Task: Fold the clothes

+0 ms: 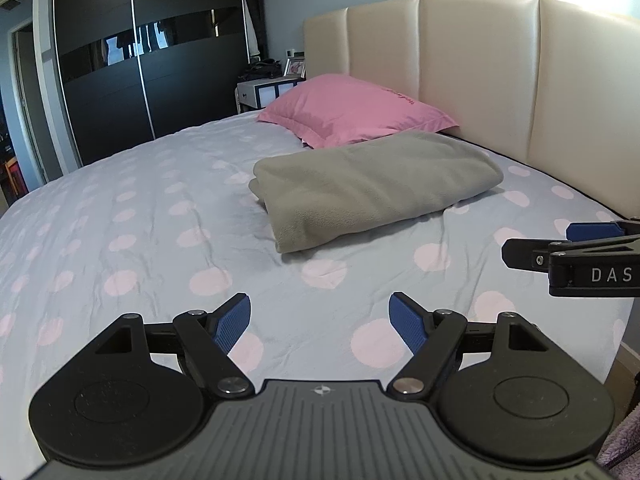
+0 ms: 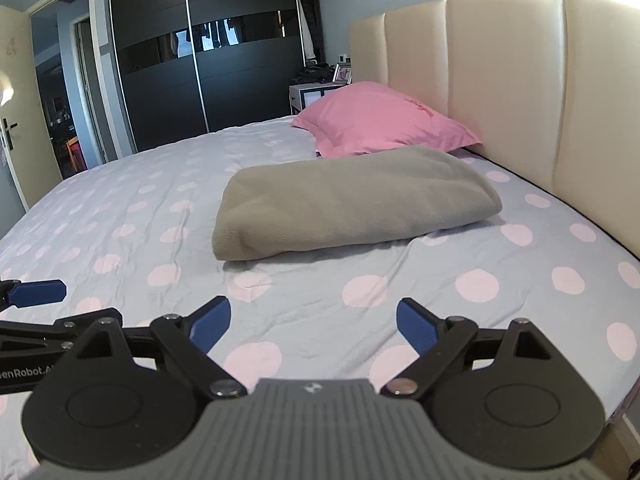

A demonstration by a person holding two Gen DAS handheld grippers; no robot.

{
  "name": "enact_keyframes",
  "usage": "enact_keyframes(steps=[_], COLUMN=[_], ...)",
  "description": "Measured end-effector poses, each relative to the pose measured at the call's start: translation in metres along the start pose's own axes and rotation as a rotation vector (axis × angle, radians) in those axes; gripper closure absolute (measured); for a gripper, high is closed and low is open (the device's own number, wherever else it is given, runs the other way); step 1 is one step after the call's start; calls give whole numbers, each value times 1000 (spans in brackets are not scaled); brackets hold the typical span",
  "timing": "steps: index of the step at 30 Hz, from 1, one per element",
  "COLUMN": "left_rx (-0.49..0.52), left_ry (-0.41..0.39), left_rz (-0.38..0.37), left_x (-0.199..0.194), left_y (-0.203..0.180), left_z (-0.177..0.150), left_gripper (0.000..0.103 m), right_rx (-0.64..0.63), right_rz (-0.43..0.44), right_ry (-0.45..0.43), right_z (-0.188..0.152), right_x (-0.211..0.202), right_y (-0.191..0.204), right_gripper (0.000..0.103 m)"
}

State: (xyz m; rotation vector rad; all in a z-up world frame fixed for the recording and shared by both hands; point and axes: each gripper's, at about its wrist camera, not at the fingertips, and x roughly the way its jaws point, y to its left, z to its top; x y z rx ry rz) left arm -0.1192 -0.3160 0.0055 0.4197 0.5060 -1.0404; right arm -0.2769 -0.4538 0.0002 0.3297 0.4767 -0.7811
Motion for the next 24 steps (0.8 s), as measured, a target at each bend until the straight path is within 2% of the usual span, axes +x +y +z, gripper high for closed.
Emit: enact_keyframes(steps=[12,24], left_rx=[11,9], left_ry=[-31,-48], left_rz=[11,-18], left_x=[-10,-9], left_y=[1,0], left_z=[2,-1], left_gripper=[27,27], right_rx=[-15,13], right_rz=[69,62], right_ry=[-52,-110], right_z=[4,4], right_x=[-6,-15], right_y=[-1,-15], right_gripper=[10,9])
